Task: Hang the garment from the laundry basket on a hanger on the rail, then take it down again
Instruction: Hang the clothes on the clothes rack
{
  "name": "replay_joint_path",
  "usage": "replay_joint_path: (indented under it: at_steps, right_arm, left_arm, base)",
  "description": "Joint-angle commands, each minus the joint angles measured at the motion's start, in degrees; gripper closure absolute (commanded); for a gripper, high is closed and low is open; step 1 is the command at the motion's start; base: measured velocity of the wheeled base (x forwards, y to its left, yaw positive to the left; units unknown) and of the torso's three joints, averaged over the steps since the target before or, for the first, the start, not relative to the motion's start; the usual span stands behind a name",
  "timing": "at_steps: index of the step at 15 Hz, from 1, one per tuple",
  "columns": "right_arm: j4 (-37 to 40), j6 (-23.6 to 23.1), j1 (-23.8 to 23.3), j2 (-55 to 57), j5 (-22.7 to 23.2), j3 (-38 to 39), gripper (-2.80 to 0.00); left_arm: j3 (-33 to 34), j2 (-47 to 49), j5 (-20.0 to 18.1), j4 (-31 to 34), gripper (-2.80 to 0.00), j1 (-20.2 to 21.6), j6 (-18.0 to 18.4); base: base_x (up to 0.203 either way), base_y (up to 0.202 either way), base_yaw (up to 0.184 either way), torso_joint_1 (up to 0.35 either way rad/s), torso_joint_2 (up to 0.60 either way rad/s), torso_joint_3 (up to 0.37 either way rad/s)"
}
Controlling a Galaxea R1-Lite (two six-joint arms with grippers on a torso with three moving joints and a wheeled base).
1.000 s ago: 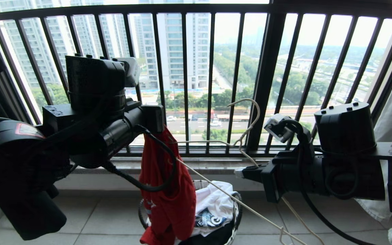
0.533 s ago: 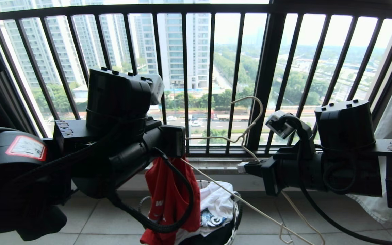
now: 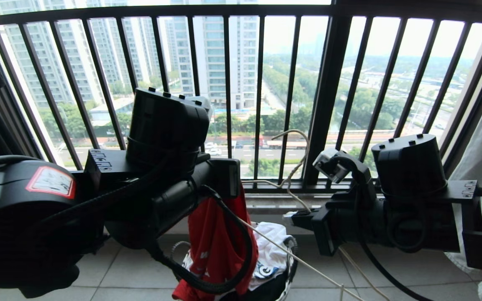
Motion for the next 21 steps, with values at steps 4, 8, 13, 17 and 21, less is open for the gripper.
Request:
replay_joint_path:
  at_steps: [4,8,13,17,21]
  right_arm:
    - [-2.48,0.86,0.44,1.08,-2.01,-0.09,0.00]
    - [-4.58,0.98,-1.21,0.99,-5.52,-0.64,0.00]
    - [-6.76,1.71,-1.21,1.27,-5.43,-0.55,0.00]
    - [-10.38,5.38,-1.21,1.52,-5.52,-0.55,0.00]
    - [-10.47,5.47,-1.21,2.31,-5.35,-0.38,0.00]
  left_arm:
    - [-0.70,0.07,-0.32,0.58,0.00,0.27,-0.18]
    - [-1.07,-0.16,-0.05,0.67,0.00,-0.70,-0.41]
    - [-2.83,0.02,-0.22,2.52,0.00,-6.85,-3.52]
    - [-6.14,3.56,-0.71,3.89,0.00,-9.99,-3.71]
    - [-8.04,2.80,-4.33,3.94,0.00,-11.43,-3.78]
  base:
    - [0.000,0.000,0.000,0.000,0.00,0.000]
    - [0.000,0.000,0.000,0.000,0.00,0.000]
    - [0.000,0.000,0.000,0.000,0.00,0.000]
    - [0.000,0.000,0.000,0.000,0.00,0.000]
    - [0.000,0.000,0.000,0.000,0.00,0.000]
